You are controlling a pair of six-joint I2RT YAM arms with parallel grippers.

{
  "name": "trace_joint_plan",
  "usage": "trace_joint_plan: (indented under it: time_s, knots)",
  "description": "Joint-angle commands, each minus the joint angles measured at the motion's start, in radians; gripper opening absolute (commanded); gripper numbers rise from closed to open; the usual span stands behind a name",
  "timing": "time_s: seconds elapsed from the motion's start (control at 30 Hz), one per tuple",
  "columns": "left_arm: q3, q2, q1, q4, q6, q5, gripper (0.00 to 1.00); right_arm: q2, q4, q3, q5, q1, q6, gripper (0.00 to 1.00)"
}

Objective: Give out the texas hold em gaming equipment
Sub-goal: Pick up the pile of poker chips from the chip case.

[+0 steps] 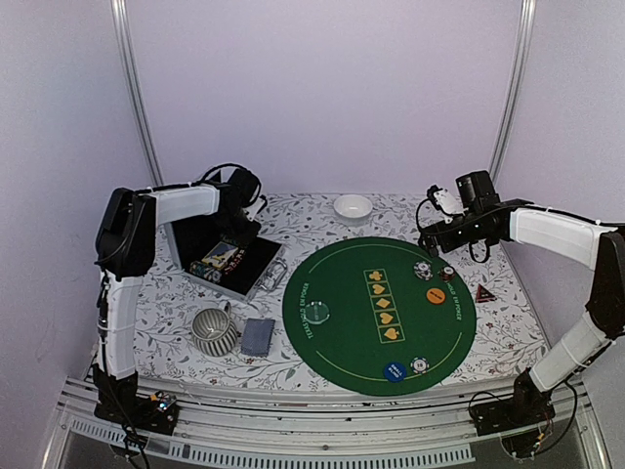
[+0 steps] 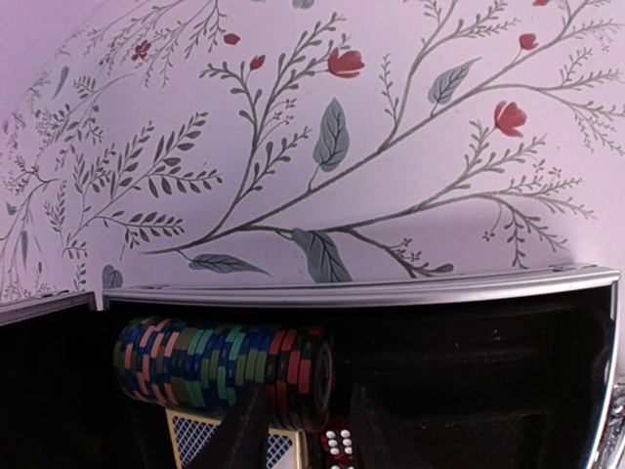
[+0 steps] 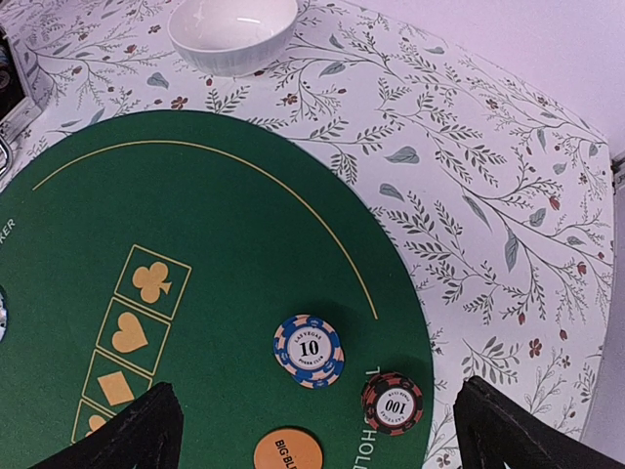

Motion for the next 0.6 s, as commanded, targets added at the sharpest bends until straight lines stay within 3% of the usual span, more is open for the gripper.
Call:
trace_joint_plan:
  time_s: [0.0, 0.4, 0.57]
  knots:
    - [-0.029, 0.009, -0.008, -0.023, 0.007, 0.057, 0.29, 0.011, -0.008, 0.021, -0.017, 0.005, -0.007, 0.99]
    - [-0.069, -0.043, -0.024, 0.005, 0.006, -0.002, 0.27, 0.018, -0.026, 0.038, -0.03, 0.006, -0.012, 0.99]
    - [-0.083, -0.07, -0.027, 0.038, 0.02, -0.006, 0.32, 0.022, -0.031, 0.044, -0.034, 0.006, -0.012, 0.99]
